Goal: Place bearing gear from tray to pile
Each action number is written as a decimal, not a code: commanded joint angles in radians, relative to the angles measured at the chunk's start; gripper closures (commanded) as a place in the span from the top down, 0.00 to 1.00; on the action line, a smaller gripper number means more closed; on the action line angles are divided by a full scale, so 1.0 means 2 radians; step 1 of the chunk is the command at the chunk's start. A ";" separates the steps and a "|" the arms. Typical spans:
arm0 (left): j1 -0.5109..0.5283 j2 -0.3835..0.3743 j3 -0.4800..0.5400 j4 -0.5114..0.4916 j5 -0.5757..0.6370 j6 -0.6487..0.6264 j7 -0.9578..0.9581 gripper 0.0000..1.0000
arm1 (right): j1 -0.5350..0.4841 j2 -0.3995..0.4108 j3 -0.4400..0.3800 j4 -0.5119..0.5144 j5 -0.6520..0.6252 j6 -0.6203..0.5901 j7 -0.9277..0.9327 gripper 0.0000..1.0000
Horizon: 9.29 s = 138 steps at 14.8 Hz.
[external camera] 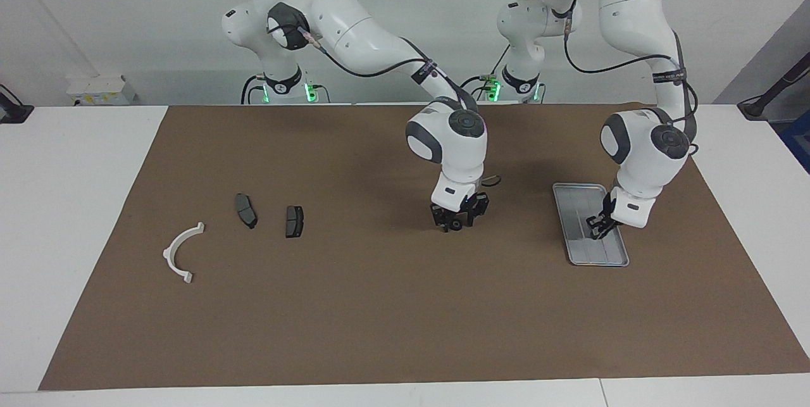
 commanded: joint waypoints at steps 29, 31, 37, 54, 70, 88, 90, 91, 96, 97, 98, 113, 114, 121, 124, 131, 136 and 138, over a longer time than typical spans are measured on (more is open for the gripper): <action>-0.319 0.094 -0.003 0.266 -0.031 -0.155 -0.634 0.00 | -0.337 -0.160 0.001 0.006 0.052 -0.175 -0.267 0.00; -0.341 0.106 -0.003 0.266 -0.030 -0.125 -0.644 0.00 | -0.358 -0.168 0.000 -0.013 0.051 -0.175 -0.280 0.00; -0.375 0.128 0.000 0.250 -0.023 -0.122 -0.660 0.00 | -0.381 -0.224 0.000 -0.149 0.051 -0.102 -0.300 0.00; -0.366 0.115 0.011 0.200 -0.010 -0.114 -0.658 1.00 | -0.393 -0.233 -0.001 -0.270 0.050 0.021 -0.316 0.00; -0.185 -0.098 0.029 0.203 -0.004 -0.354 -0.356 1.00 | -0.400 -0.192 -0.002 -0.313 0.046 0.116 -0.336 0.00; 0.005 -0.227 -0.003 0.155 -0.009 -0.419 0.049 1.00 | -0.387 -0.221 0.000 -0.273 0.046 0.028 -0.315 0.74; 0.002 -0.219 -0.003 0.156 -0.009 -0.412 0.048 1.00 | -0.371 -0.222 0.001 -0.228 0.046 -0.008 -0.305 0.74; 0.002 -0.210 -0.003 0.160 -0.008 -0.409 0.049 1.00 | -0.358 -0.222 0.001 -0.203 0.045 -0.021 -0.295 0.74; 0.004 -0.179 -0.002 0.194 -0.016 -0.411 0.049 1.00 | -0.277 -0.166 -0.001 -0.038 0.018 -0.124 -0.229 0.71; 0.005 -0.182 0.004 0.192 -0.033 -0.415 0.049 1.00 | -0.264 -0.165 -0.001 -0.035 0.013 -0.124 -0.223 0.70; 0.004 -0.184 0.006 0.187 -0.034 -0.415 0.049 1.00 | -0.248 -0.167 0.001 -0.035 0.014 -0.124 -0.222 0.70; -0.006 -0.190 0.002 0.175 -0.034 -0.415 0.045 1.00 | -0.095 -0.144 0.003 -0.123 0.026 -0.033 -0.093 0.69; -0.005 -0.191 0.001 0.174 -0.034 -0.416 0.046 1.00 | -0.088 -0.142 0.002 -0.123 0.027 -0.032 -0.085 0.69; -0.005 -0.192 0.001 0.174 -0.034 -0.416 0.046 1.00 | -0.085 -0.137 0.003 -0.184 0.027 0.031 -0.083 0.65; -0.005 -0.191 0.002 0.174 -0.034 -0.416 0.045 1.00 | -0.084 -0.134 0.003 -0.191 0.027 0.047 -0.082 0.64; -0.006 -0.191 0.002 0.174 -0.034 -0.416 0.045 1.00 | -0.072 -0.135 0.003 -0.191 0.027 0.046 -0.067 0.64; -0.006 -0.191 0.002 0.174 -0.034 -0.416 0.046 1.00 | -0.071 -0.133 0.003 -0.196 0.027 0.049 -0.064 0.64; -0.006 -0.191 0.002 0.174 -0.034 -0.415 0.045 1.00 | -0.071 -0.132 0.003 -0.196 0.027 0.048 -0.065 0.64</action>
